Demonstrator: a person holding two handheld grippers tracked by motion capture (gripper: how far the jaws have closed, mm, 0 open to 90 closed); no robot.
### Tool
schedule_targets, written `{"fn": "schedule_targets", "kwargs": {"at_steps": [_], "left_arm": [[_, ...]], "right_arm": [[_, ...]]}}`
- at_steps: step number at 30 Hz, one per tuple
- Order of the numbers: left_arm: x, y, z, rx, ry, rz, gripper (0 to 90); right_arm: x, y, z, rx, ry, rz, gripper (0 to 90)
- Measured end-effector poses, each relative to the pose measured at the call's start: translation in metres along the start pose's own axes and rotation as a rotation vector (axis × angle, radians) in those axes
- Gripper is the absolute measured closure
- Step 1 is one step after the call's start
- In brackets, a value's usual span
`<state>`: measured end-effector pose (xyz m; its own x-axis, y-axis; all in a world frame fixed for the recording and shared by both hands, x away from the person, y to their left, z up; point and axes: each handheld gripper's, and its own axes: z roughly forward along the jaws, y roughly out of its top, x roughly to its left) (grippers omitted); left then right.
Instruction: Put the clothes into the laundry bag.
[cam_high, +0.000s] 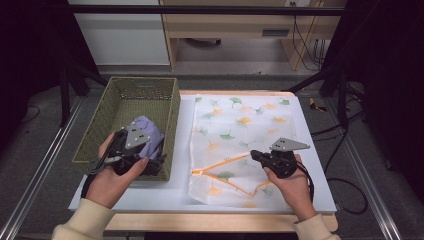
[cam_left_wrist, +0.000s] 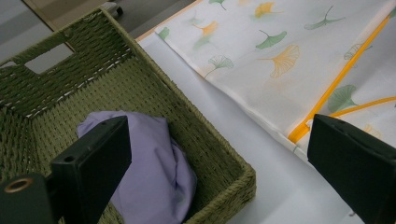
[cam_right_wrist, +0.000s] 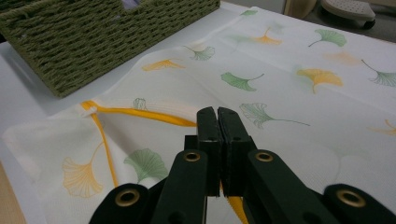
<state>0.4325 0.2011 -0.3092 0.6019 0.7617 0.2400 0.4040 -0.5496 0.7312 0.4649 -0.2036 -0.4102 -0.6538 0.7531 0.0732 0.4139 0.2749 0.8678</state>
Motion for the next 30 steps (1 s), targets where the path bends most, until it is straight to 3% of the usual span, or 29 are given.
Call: {"fn": "schedule_targets", "kwargs": {"at_steps": [5,12,15,30], "left_arm": [[0.004,0.003,-0.003,0.035,0.017,-0.01,6.1],[0.011,0.009,-0.007,0.042,0.035,-0.02,6.3],[0.014,0.012,-0.007,0.063,0.036,-0.044,6.3],[0.025,0.016,-0.005,0.078,0.05,-0.059,6.4]], "right_arm": [[0.0,0.0,0.0,0.002,0.001,-0.001,88.9],[0.0,-0.001,0.001,0.006,0.0,-0.003,88.8],[0.0,-0.001,0.0,0.005,0.002,-0.001,88.9],[0.001,-0.001,0.002,0.011,0.004,-0.003,88.8]]}}
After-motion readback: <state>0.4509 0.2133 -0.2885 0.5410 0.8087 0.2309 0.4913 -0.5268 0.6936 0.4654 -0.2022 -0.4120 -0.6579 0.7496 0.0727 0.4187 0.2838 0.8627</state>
